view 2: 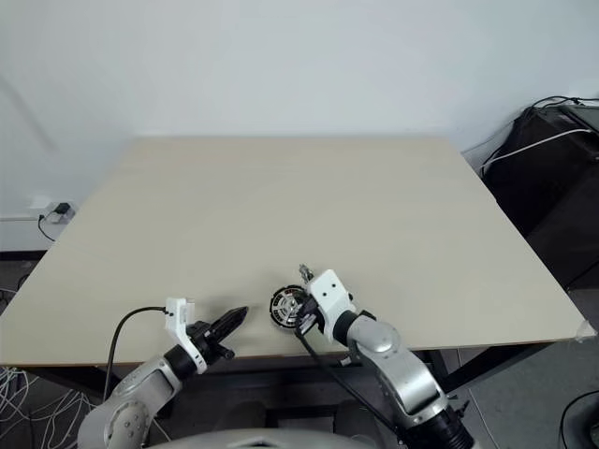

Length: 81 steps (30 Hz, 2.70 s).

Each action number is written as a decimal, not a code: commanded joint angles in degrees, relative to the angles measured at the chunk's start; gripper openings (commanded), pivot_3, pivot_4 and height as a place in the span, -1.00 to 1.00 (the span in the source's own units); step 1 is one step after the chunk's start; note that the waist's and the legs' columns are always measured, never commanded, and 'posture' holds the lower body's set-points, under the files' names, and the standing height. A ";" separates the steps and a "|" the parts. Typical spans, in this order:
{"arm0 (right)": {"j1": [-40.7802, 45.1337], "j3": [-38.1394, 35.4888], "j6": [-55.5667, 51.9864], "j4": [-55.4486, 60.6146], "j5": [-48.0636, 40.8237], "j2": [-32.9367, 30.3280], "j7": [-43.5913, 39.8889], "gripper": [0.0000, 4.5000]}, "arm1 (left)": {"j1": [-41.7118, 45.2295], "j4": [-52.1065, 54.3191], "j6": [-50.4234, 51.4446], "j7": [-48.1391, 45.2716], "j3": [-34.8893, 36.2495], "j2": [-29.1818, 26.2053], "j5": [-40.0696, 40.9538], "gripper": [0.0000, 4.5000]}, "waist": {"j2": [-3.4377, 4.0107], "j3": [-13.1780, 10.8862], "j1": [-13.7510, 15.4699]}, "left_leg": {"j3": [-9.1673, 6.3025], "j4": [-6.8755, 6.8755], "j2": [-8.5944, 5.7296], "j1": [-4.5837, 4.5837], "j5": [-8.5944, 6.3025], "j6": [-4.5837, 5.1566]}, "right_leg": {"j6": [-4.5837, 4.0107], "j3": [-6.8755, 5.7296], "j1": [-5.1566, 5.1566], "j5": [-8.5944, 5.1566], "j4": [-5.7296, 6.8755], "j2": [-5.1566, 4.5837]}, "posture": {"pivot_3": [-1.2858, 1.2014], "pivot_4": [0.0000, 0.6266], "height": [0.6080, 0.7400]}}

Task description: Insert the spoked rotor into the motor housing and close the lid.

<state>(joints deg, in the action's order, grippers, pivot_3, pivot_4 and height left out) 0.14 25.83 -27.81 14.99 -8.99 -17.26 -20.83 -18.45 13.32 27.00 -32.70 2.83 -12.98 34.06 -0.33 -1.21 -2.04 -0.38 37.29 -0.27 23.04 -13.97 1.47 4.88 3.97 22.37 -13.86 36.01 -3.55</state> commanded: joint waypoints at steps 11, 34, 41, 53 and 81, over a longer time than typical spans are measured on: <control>2.75 -0.47 -1.92 -3.10 4.47 3.83 0.01 -0.98 | 0.12 1.20 -0.75 -0.12 -0.10 0.44 0.28 -1.00 | -0.01 0.01 -0.04 | -0.01 0.01 -0.01 -0.02 0.00 0.00 | 0.00 -0.01 -0.02 0.00 0.01 0.00 | 0.03 -1.00 1.00; 5.00 -0.26 -7.00 8.92 3.33 -6.02 -13.13 -0.98 | 0.07 0.29 -4.51 -2.71 -2.71 -1.47 -3.86 -1.00 | -0.03 -0.02 -0.03 | -0.03 0.02 -0.02 -0.38 -0.13 -0.22 | 0.08 -0.04 -0.37 -0.05 -0.01 -0.01 | 0.03 -1.00 1.00; 10.36 5.44 -9.51 9.55 5.49 -11.54 -20.06 -0.63 | -0.30 -1.18 -7.25 -4.37 -5.73 -4.60 -9.26 -1.00 | -0.03 -0.04 -0.03 | -0.04 0.03 -0.01 -0.39 -0.13 -0.22 | 0.15 -0.07 -0.36 -0.10 0.00 0.01 | 0.03 -1.00 1.00; 18.17 13.94 -9.72 6.55 11.82 -14.69 -26.38 -0.18 | -2.02 -3.83 -22.06 -6.10 -9.46 -6.43 -20.02 -1.00 | -0.06 -0.05 0.43 | -0.04 0.02 -0.01 -0.37 -0.14 -0.23 | 0.00 -0.07 -0.35 -0.01 -0.03 -0.09 | 0.03 -1.00 1.00; 18.09 14.85 -8.65 -0.75 19.11 -11.71 -26.34 -0.95 | -2.28 -7.99 -26.76 -6.37 -10.59 -3.43 -20.82 -1.00 | -0.07 -0.01 0.60 | -0.06 0.05 0.01 -0.38 -0.12 -0.20 | 0.02 -0.11 -0.37 -0.01 0.00 -0.04 | 0.03 -1.00 1.00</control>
<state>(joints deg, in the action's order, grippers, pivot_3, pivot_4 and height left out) 18.31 41.89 -36.43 13.79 9.48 -29.19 -47.91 -20.94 4.69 1.70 -38.91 -7.40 -16.85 12.56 -0.40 -1.22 -1.44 -0.44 37.33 -0.25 22.65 -14.09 1.27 4.90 3.86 22.00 -13.87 36.02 -3.59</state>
